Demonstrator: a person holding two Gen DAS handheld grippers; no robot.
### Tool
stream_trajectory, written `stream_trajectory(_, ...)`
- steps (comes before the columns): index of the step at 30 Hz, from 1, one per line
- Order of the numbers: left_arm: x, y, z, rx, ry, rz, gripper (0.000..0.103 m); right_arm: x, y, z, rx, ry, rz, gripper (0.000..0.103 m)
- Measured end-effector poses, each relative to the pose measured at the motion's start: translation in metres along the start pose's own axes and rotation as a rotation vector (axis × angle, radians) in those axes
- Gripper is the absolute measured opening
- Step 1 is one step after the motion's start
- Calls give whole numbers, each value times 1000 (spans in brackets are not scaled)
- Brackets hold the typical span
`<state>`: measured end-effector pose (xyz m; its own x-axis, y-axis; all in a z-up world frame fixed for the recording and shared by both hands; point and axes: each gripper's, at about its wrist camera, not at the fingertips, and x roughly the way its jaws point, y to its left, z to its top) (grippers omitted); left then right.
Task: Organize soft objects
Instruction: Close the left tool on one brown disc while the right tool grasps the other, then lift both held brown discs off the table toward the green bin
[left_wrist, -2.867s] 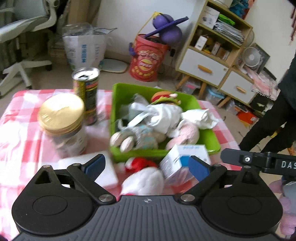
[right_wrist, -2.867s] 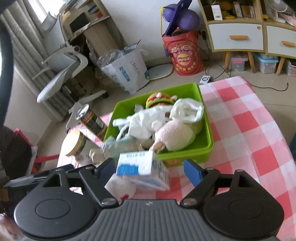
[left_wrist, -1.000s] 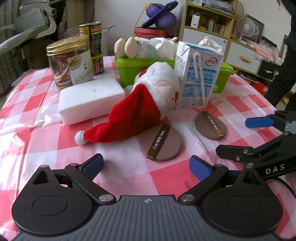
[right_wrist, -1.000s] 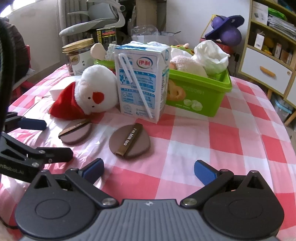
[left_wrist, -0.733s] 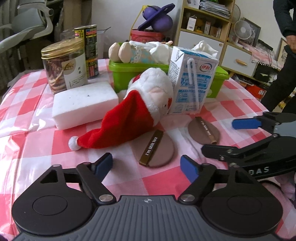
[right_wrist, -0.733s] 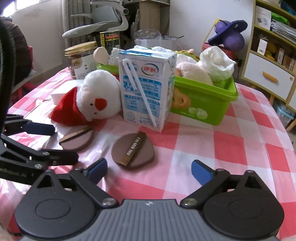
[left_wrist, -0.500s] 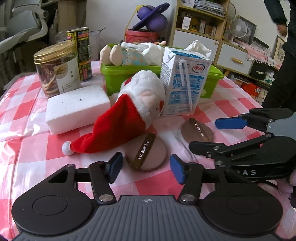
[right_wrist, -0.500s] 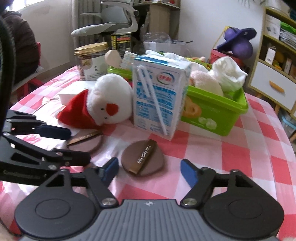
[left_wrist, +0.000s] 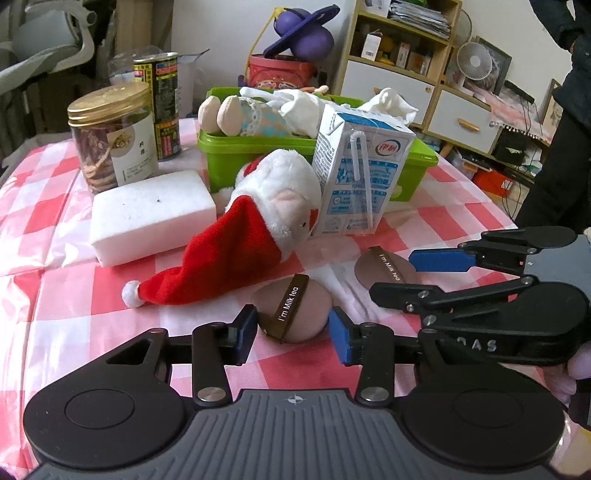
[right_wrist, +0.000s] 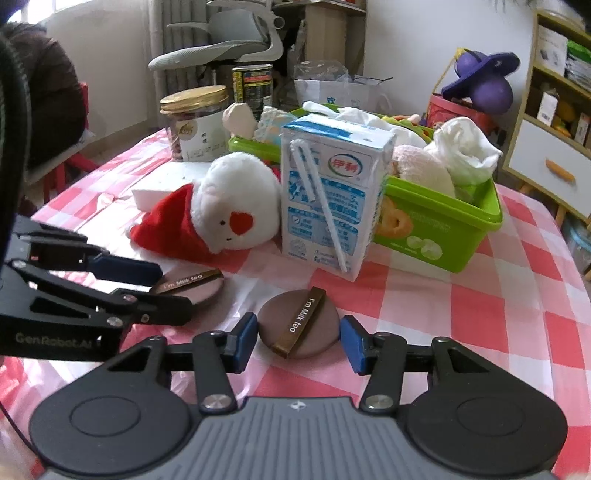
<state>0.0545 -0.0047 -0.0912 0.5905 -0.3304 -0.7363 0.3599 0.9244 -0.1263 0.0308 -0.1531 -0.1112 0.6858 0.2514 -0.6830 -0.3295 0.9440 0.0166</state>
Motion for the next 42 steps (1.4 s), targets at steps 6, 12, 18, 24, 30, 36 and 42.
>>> stream_trajectory(6,0,2,2,-34,34,-20,41,-4,-13,5,109,29,35,25)
stream_trajectory(12,-5,6,5,-73,63,-44,40,-9,-26,10,228,74,65,25)
stream_trajectory(18,-5,16,5,-175,119,-105,38,-9,-43,10,406,194,91,25)
stream_trajectory(24,-14,24,7,-246,127,-152,36,-16,-59,10,547,209,131,25)
stream_trajectory(30,-21,30,9,-292,123,-189,20,-27,-61,14,580,188,147,25)
stream_trajectory(36,-23,28,12,-277,116,-182,12,-36,-64,17,602,161,159,25)
stream_trajectory(42,-21,17,12,-212,135,-145,13,-39,-69,18,623,148,154,25)
